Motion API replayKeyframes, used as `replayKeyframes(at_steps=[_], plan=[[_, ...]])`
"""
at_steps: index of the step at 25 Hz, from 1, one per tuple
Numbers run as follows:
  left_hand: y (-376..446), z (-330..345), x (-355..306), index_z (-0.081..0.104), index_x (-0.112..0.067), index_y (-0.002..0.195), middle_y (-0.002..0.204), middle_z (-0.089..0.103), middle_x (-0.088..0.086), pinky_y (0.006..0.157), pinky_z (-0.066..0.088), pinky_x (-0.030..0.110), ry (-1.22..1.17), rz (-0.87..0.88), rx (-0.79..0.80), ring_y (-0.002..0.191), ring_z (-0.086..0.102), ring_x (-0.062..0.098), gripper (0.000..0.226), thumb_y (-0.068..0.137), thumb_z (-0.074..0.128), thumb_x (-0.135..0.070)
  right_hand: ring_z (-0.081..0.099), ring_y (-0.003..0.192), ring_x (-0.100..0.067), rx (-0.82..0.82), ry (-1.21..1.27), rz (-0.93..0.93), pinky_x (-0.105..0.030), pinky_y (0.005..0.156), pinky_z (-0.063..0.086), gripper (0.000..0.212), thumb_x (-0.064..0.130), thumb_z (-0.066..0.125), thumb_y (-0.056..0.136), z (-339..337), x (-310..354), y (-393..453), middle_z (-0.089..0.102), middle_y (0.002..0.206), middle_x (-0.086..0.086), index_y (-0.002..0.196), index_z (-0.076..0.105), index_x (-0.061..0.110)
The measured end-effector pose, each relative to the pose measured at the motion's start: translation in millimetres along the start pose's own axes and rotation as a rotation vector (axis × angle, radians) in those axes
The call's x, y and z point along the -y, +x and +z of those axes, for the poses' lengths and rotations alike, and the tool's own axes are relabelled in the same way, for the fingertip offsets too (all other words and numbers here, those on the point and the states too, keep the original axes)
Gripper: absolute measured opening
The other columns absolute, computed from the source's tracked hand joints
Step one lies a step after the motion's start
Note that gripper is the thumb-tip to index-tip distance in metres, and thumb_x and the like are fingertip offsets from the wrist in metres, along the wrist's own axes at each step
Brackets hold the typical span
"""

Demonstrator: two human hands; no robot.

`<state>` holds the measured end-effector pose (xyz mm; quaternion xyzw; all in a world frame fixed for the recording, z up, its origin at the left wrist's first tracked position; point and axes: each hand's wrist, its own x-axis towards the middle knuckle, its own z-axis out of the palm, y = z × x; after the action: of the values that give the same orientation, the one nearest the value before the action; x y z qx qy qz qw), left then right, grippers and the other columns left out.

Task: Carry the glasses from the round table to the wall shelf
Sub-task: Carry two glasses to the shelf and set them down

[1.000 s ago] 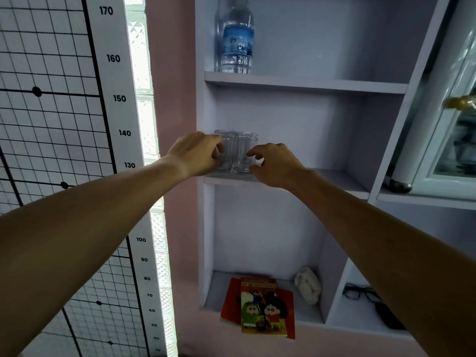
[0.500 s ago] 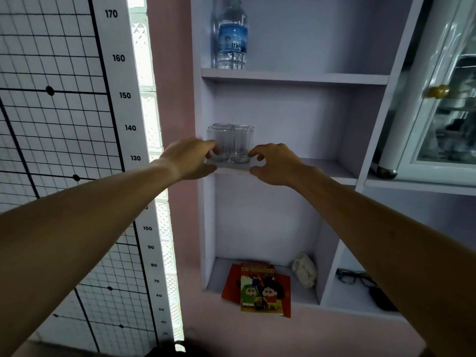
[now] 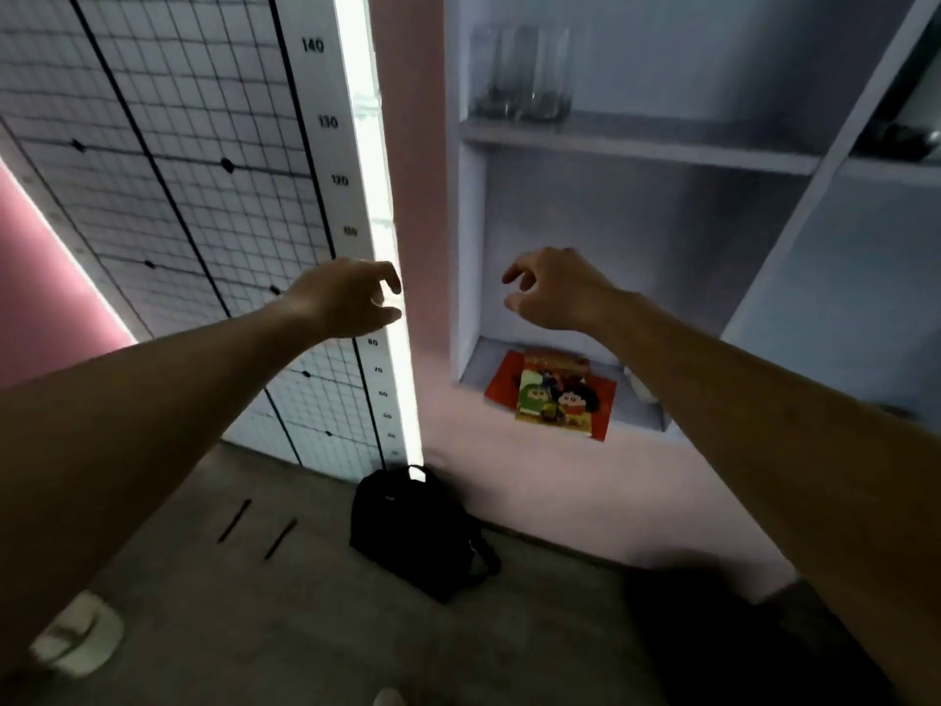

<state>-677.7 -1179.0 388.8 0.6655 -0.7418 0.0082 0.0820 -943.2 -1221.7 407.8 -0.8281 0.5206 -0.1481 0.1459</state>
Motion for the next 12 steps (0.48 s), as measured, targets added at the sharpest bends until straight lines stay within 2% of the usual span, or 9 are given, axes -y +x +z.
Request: replayKeyframes(at_steps=[4,6,9,12], plan=[[-100,96,33,0.058,-0.034,0.112,0.106,0.067,-0.011,0.087,0.051,0.036,-0.106,-0.232,0.286,0.096,0.063,0.016,0.029,0.086,0.063,-0.047,0.061,0.116,-0.024,0.245,0.016,0.039,-0.027,0.092,0.044,0.037,0.035,0.065,0.088,116,-13,-36,0.066,0.128,-0.002,0.123,0.066,0.026],[-162,145,49,0.059,-0.039,0.106,0.102,0.067,-0.014,0.089,0.050,0.034,-0.139,-0.365,0.379,0.095,0.062,0.015,0.027,0.082,0.062,-0.052,0.059,0.118,-0.025,0.403,0.007,0.040,-0.026,0.089,0.042,0.037,0.036,0.062,0.089,178,-18,-64,0.064,0.130,-0.001,0.124,0.066,0.025],[-273,218,63,0.063,-0.036,0.103,0.099,0.066,-0.011,0.082,0.047,0.031,-0.225,-0.544,0.521,0.097,0.064,0.020,0.027,0.082,0.063,-0.052,0.057,0.122,-0.026,0.619,-0.024,0.016,-0.031,0.097,0.045,0.034,0.033,0.057,0.090,270,-24,-122,0.063,0.132,-0.001,0.121,0.067,0.023],[-407,281,53,0.064,-0.028,0.098,0.108,0.070,-0.002,0.080,0.049,0.032,-0.309,-0.652,0.716,0.098,0.064,0.023,0.024,0.086,0.061,-0.050,0.056,0.125,-0.028,0.870,-0.083,0.057,-0.035,0.104,0.046,0.034,0.032,0.055,0.087,349,-25,-213,0.062,0.134,-0.004,0.118,0.067,0.026]])
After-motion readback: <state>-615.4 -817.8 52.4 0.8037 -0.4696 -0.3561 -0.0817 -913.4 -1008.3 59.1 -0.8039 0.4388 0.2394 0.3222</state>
